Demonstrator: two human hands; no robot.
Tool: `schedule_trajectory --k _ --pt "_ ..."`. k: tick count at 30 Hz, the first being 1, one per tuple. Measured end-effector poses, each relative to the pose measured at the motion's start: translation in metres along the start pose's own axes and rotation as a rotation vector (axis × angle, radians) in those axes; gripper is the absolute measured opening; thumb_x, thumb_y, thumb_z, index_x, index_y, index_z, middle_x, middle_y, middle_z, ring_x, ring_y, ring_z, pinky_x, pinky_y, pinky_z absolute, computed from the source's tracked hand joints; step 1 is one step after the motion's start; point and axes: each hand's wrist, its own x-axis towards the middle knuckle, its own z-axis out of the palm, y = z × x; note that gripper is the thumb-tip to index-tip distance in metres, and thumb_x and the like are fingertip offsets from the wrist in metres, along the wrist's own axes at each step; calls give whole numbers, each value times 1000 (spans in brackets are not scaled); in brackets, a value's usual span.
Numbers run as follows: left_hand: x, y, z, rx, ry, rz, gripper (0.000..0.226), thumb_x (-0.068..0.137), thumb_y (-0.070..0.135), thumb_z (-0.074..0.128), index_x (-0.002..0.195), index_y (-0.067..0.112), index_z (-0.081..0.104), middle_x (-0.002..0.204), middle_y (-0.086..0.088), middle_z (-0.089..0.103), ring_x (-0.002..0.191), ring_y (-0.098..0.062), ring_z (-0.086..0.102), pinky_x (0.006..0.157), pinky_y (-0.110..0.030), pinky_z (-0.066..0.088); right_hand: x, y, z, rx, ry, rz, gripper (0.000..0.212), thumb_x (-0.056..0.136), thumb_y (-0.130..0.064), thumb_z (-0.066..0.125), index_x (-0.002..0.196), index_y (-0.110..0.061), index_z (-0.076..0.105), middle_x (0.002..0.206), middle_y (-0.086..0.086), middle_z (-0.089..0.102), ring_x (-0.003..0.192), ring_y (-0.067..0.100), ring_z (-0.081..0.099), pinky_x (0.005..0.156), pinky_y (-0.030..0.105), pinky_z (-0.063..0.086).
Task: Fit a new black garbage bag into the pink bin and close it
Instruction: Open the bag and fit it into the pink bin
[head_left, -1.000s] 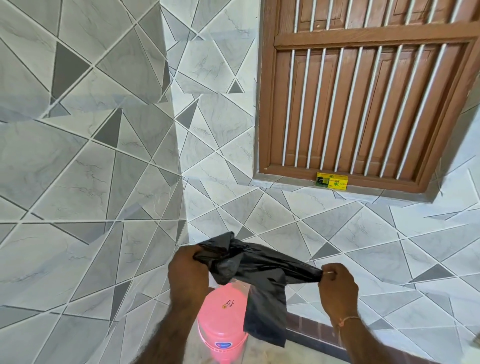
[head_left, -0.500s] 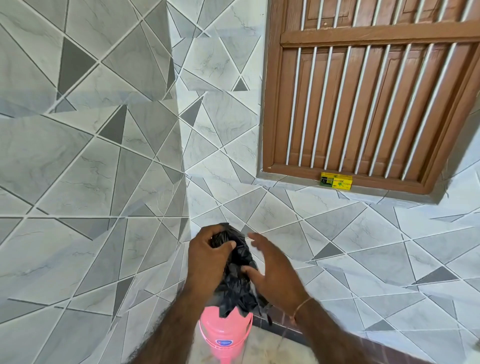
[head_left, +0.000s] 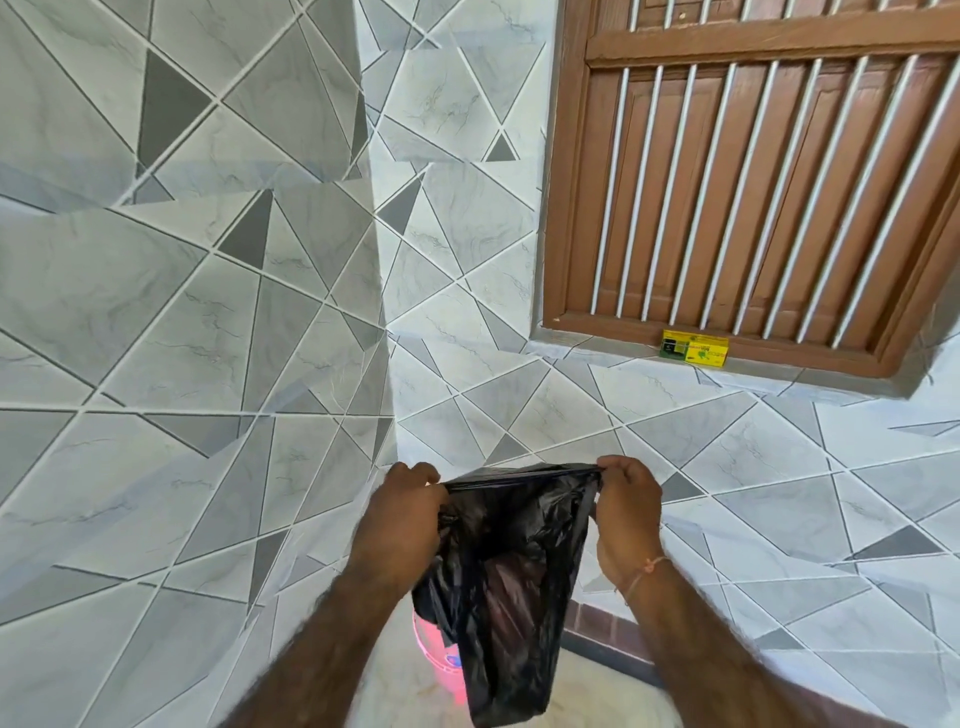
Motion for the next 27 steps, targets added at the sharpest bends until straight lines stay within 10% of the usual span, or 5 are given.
schedule_trajectory --k 7,13,20,27 --pt "-3 -9 3 -202 4 -359 29 79 12 58 106 21 64 99 -7 66 92 -31 65 84 -42 56 -7 -11 -18 -208 136 -280 16 93 -1 36 92 -12 48 82 2 51 75 28 49 62 28 36" --pt "6 -4 -2 -365 58 -367 28 79 -1 52 103 6 63 105 -17 62 97 -37 61 84 -37 49 -22 6 -43 -1179 -455 -984 14 85 -35 55 93 -26 47 98 1 52 74 23 57 56 33 44" --pt "4 -24 -2 -215 27 -430 41 79 5 47 115 20 58 110 -11 54 99 -36 58 87 -47 52 -4 -1 -53 -1529 -457 -766 16 90 -16 45 100 -16 57 110 9 52 88 35 63 66 39 45" --pt "-7 -27 6 -885 235 -761 27 84 12 60 109 22 59 104 -6 66 92 -28 58 94 -46 48 12 1 -69 -1048 -320 -305 26 97 -22 47 118 -12 59 119 14 67 108 34 61 92 34 46"
